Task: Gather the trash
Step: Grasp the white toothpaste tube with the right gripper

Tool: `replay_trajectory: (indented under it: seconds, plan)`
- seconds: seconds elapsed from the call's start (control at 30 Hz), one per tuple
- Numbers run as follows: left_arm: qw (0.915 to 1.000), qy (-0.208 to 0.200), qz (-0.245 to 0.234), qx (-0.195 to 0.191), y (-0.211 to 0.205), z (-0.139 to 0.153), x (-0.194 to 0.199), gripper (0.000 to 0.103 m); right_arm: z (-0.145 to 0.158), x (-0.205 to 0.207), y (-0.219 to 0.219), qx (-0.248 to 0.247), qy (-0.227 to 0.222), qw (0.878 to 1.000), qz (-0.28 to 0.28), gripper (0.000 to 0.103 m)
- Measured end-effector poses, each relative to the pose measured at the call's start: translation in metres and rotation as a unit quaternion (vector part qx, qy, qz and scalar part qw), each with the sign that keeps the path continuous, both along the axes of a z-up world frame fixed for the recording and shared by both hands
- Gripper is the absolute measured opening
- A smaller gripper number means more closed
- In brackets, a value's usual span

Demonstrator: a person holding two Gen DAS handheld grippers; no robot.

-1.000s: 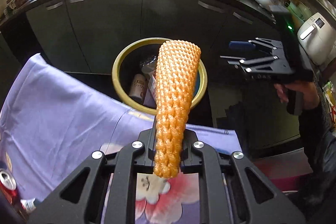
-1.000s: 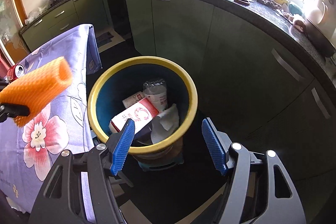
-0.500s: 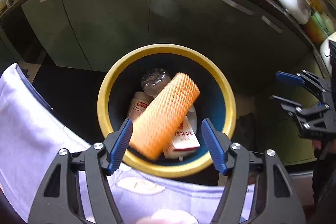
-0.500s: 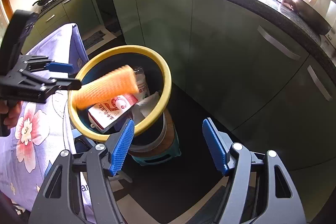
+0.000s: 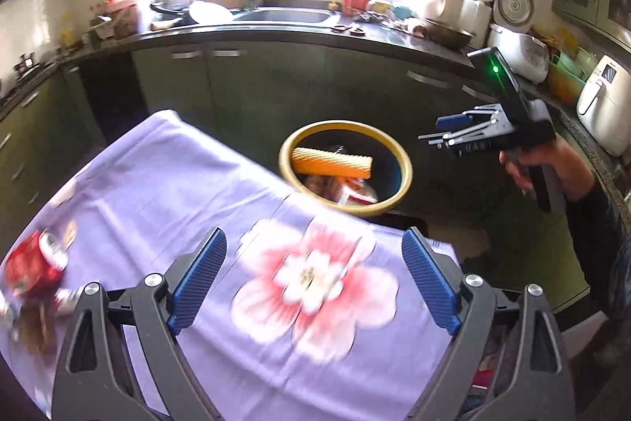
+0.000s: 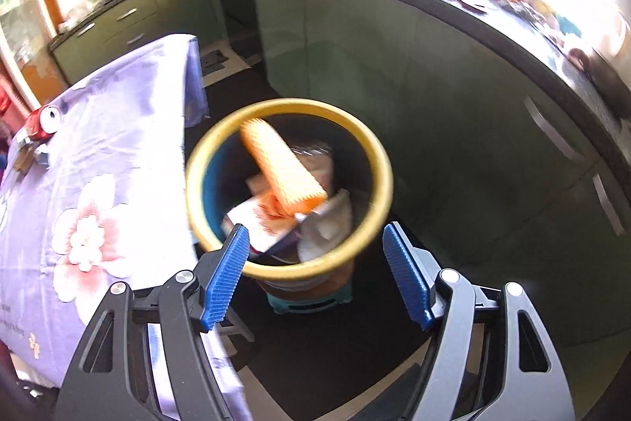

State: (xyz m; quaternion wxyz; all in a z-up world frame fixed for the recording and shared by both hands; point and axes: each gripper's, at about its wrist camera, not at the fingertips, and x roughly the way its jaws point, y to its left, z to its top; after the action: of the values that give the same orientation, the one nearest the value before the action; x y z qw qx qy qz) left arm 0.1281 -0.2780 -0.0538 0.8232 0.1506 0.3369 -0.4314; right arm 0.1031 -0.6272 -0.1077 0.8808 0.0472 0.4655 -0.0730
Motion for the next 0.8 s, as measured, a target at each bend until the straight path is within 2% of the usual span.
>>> replay_trajectory:
  seconds: [0.1, 0.2, 0.33, 0.4, 0.53, 0.63, 0.73, 0.8]
  plan:
    - [0.9987, -0.017, 0.049, -0.004, 0.050, 0.001, -0.016, 0.088, 0.009, 0.015, 0.028, -0.005, -0.007, 0.999, 0.031, 0.070]
    - [0.9944, -0.027, 0.102, -0.012, 0.101, 0.001, -0.025, 0.090, 0.015, 0.034, 0.061, 0.013, -0.012, 0.997, 0.081, 0.070]
    - [0.9850, -0.030, 0.168, -0.027, 0.157, 0.002, -0.032, 0.092, 0.020, 0.068, 0.127, 0.036, -0.010, 0.982, 0.185, 0.071]
    - [0.9791, -0.036, 0.197, -0.033, 0.180, 0.002, -0.034, 0.092, 0.023, 0.082, 0.171, 0.040, -0.014, 0.967, 0.253, 0.071]
    - [0.9689, -0.048, 0.239, -0.043, 0.213, 0.001, -0.044, 0.095, 0.025, 0.109, 0.263, 0.031, -0.026, 0.915, 0.402, 0.078]
    - [0.9644, -0.045, 0.256, -0.051, 0.228, -0.002, -0.048, 0.095, 0.018, 0.136, 0.319, 0.021, -0.017, 0.885, 0.464, 0.078]
    - [0.9622, -0.038, 0.264, -0.054, 0.239, -0.008, -0.050, 0.095, 0.007, 0.163, 0.353, 0.017, 0.006, 0.866, 0.500, 0.076]
    - [0.9611, -0.035, 0.269, -0.051, 0.244, -0.012, -0.050, 0.095, -0.004, 0.179, 0.370, 0.009, 0.024, 0.860, 0.509, 0.072]
